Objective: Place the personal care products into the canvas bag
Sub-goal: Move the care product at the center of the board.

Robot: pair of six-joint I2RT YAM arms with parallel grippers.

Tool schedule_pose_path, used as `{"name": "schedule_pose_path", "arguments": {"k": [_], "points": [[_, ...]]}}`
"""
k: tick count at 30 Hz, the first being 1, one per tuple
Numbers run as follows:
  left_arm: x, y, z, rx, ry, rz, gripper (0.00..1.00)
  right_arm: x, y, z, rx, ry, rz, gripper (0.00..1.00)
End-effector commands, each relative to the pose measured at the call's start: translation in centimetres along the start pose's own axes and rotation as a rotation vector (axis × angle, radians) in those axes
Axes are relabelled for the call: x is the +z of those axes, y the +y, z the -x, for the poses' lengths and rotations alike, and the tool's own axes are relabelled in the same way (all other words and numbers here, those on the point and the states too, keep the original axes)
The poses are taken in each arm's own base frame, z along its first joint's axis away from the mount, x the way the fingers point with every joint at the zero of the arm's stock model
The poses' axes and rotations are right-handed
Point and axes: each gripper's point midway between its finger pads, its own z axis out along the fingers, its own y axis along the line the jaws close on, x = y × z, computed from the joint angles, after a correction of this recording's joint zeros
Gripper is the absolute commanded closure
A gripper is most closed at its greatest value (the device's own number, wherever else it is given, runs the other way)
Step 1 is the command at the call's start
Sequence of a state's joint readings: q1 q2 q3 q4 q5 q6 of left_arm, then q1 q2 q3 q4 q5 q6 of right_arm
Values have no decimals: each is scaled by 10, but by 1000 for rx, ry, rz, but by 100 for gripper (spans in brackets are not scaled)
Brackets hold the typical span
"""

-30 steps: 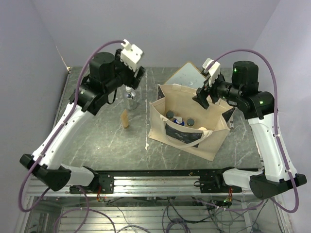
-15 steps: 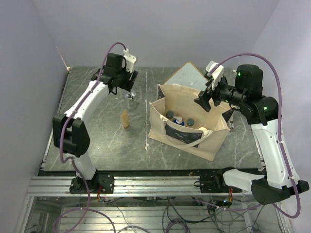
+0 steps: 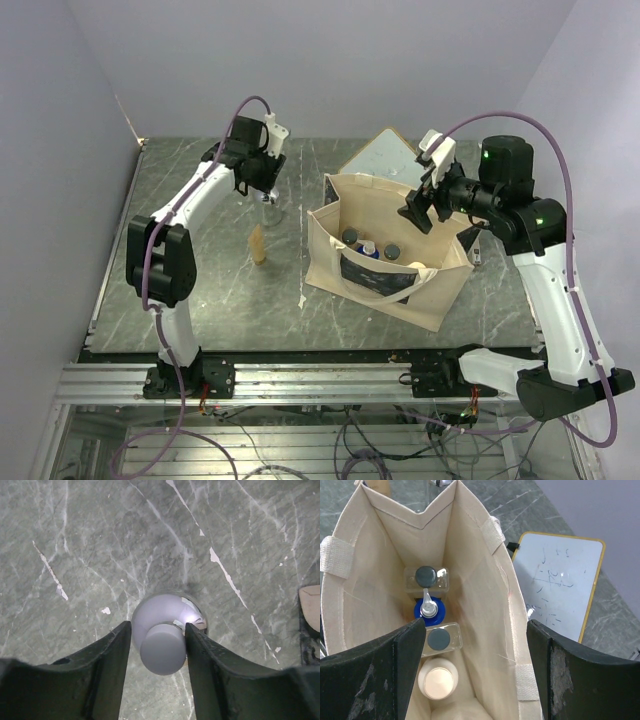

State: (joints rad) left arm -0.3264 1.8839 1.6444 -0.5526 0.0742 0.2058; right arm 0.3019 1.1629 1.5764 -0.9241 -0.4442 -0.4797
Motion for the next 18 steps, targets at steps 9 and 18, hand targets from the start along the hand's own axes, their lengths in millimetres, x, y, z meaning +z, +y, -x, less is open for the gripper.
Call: {"name": "schedule_pose_path", "arguments": {"k": [9, 18], "points": [[-7, -11, 13, 9, -21, -72, 69, -1, -2, -1, -8, -4, -11, 18], [-50, -53, 44, 101, -173, -259, 93, -1, -1, -2, -4, -1, -6, 18]]}}
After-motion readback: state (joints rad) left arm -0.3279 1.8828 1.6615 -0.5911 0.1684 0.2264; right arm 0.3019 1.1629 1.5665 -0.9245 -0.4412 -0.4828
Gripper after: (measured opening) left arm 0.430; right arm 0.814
